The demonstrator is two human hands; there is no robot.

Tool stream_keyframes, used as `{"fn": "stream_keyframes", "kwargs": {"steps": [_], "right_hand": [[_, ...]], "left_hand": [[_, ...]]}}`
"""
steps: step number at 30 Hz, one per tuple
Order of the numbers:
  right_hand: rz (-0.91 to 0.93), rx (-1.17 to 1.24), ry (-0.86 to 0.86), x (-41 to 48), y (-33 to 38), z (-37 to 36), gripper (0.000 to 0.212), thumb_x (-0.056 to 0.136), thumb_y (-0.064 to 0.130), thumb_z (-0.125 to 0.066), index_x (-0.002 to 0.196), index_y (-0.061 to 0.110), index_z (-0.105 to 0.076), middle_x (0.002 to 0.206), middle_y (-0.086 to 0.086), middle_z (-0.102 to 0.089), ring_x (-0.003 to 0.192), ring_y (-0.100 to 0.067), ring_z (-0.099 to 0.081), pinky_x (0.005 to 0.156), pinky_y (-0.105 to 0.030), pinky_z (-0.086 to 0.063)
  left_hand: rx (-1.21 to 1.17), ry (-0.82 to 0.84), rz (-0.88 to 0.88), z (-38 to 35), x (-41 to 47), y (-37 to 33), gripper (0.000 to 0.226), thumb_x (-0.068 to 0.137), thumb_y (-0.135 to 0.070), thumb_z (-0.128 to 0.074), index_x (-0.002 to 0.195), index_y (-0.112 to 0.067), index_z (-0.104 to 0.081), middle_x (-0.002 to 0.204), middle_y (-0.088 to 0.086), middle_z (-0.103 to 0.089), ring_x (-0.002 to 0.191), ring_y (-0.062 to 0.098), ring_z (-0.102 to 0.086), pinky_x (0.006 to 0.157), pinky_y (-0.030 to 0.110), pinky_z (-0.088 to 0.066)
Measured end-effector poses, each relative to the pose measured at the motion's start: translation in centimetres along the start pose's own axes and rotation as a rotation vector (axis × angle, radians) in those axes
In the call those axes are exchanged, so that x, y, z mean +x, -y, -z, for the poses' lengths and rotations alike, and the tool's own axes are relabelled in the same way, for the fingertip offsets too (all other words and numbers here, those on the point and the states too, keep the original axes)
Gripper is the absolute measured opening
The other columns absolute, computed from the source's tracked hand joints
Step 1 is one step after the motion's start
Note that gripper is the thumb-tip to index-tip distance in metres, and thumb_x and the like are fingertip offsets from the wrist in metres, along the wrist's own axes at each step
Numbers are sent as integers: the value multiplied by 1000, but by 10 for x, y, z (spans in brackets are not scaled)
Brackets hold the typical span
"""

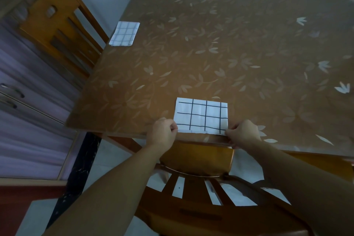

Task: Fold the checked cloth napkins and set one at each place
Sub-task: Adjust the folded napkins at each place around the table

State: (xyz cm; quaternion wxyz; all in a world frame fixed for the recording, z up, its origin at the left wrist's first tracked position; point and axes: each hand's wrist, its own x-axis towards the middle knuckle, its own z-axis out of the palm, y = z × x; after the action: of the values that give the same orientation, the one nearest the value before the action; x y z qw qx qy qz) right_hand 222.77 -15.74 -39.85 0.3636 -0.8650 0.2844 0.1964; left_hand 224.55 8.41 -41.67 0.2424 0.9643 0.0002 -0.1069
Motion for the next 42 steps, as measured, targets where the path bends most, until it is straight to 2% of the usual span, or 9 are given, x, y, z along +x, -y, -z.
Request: {"fn": "stream_keyframes", "kwargs": {"steps": [3, 6, 9, 12, 15, 18, 28, 38, 42], "right_hand": [[7, -37, -12, -2, 3, 2, 20, 85, 22, -67, 72, 6, -67, 68, -10, -69, 59, -25, -70, 64, -41, -61], [87, -225, -99, -12, 12, 12, 20, 86, 30, -61, 77, 12, -66, 70, -4, -66, 62, -20, -64, 60, -34, -57], [218, -424, -158, -27, 25, 29, 16, 89, 30, -52, 80, 19, -59, 79, 1, -63, 67, -18, -58, 56, -28, -44], [339, -570, -171, -44, 41, 46, 27, 92, 36, -47, 114, 24, -57, 114, -1, -61, 98, -23, -59, 80, -36, -47], [353, -589, -210, -61, 49, 64, 51, 93, 46, -45, 139, 23, -42, 139, -2, -50, 122, -24, -50, 96, -40, -41], [335, -566, -292, -77, 41, 79, 61, 93, 55, -43, 145, 24, -34, 148, 1, -41, 132, -22, -42, 104, -43, -37], [229, -523, -371, -128, -56, 146, 66, 95, 58, -36, 149, 22, -28, 155, -1, -31, 140, -23, -33, 110, -45, -32], [240, -470, -485, -170, -212, 281, 65, 95, 57, -36, 147, 18, -30, 150, -2, -39, 132, -23, -42, 103, -41, -37], [165, -411, -497, -171, -262, 330, 67, 95, 56, -37, 149, 17, -28, 152, -3, -36, 135, -24, -39, 107, -43, -35]], "left_hand": [[-25, -4, -1, 4, -3, -2, 3, 90, -22, -65, 89, -23, -67, 95, -4, -58, 87, 12, -56, 65, 21, -40], [-4, -2, -38, 18, -7, -8, 5, 91, -29, -62, 91, -25, -65, 99, -4, -58, 88, 12, -56, 65, 24, -44], [143, 51, -144, 40, -5, -20, 30, 92, -40, -56, 118, -25, -61, 114, -2, -59, 102, 18, -54, 83, 34, -48], [296, 121, -194, 66, -1, -34, 57, 91, -52, -51, 142, -28, -42, 143, -3, -45, 132, 22, -39, 107, 44, -35], [333, 133, -235, 91, -1, -49, 64, 92, -55, -49, 148, -30, -32, 154, -4, -32, 141, 22, -28, 113, 46, -27], [319, 135, -258, 104, 0, -62, 66, 92, -57, -47, 150, -32, -27, 157, -3, -29, 144, 23, -24, 114, 48, -25], [348, 114, -339, 81, -49, -141, 69, 92, -62, -42, 150, -26, -29, 157, -3, -29, 143, 22, -26, 113, 42, -24], [361, 106, -427, 0, -147, -315, 74, 90, -68, -38, 152, -29, -27, 160, -2, -24, 146, 23, -22, 115, 45, -25], [346, 143, -471, -33, -162, -387, 75, 89, -70, -38, 152, -30, -28, 159, -3, -24, 145, 23, -23, 116, 48, -24]]}}
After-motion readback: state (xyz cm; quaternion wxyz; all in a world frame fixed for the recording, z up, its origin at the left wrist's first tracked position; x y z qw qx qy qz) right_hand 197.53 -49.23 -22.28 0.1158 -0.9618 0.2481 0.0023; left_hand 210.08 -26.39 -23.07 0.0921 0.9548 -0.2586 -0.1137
